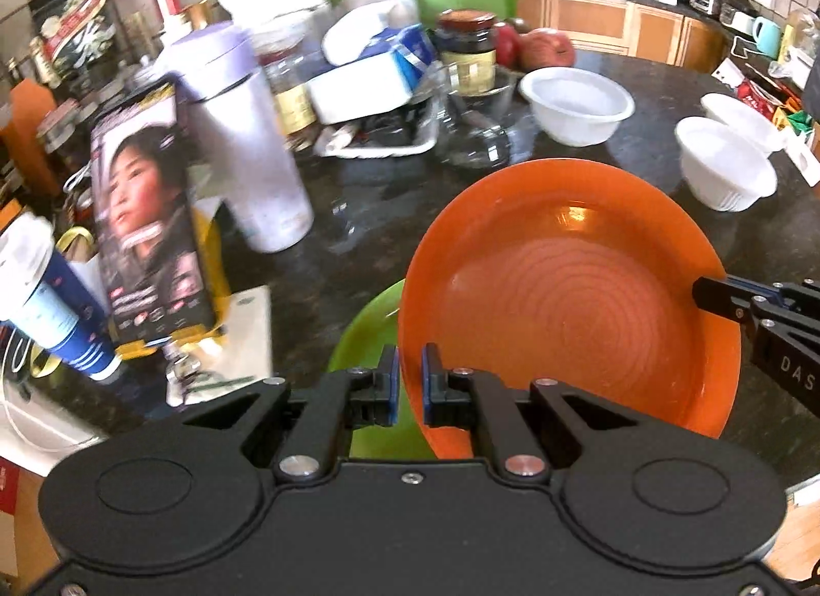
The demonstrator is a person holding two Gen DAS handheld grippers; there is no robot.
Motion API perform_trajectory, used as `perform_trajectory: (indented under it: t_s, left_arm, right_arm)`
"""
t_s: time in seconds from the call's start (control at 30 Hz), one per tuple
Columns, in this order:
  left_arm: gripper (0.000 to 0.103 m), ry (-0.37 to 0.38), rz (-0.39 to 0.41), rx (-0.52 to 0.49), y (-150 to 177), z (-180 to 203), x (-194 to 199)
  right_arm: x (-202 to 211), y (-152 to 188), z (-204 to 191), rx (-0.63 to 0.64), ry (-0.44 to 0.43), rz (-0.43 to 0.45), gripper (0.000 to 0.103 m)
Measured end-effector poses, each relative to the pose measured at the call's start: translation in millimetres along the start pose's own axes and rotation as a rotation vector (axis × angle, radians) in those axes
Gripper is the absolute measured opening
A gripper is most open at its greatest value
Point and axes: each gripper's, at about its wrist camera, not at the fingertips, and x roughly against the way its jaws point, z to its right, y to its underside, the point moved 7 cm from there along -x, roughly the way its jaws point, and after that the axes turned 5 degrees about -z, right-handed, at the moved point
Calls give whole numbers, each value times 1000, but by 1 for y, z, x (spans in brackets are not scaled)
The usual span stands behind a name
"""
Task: Organize plates and bowls
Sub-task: 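Lower the orange plate onto the green plate and open the left gripper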
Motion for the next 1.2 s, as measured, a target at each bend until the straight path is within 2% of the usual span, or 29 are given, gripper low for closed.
perform_trajectory:
  t_s: [0.2,0.47,0.77,1.2]
  left_arm:
    - [11,20,-16,-3,6,-22,-10]
    - [13,75,-29,-36,9,-32,-26]
    - [18,114,28,-98,6,-35,-22]
    - [19,164,43,-153,3,-29,-28]
  right_arm:
    - [-9,9,-17,-13,35,-28,9]
    - [-16,15,-24,-53,100,-36,9]
    - [-19,16,-33,-63,155,-21,11]
    - [-11,19,-36,-109,205,-4,12]
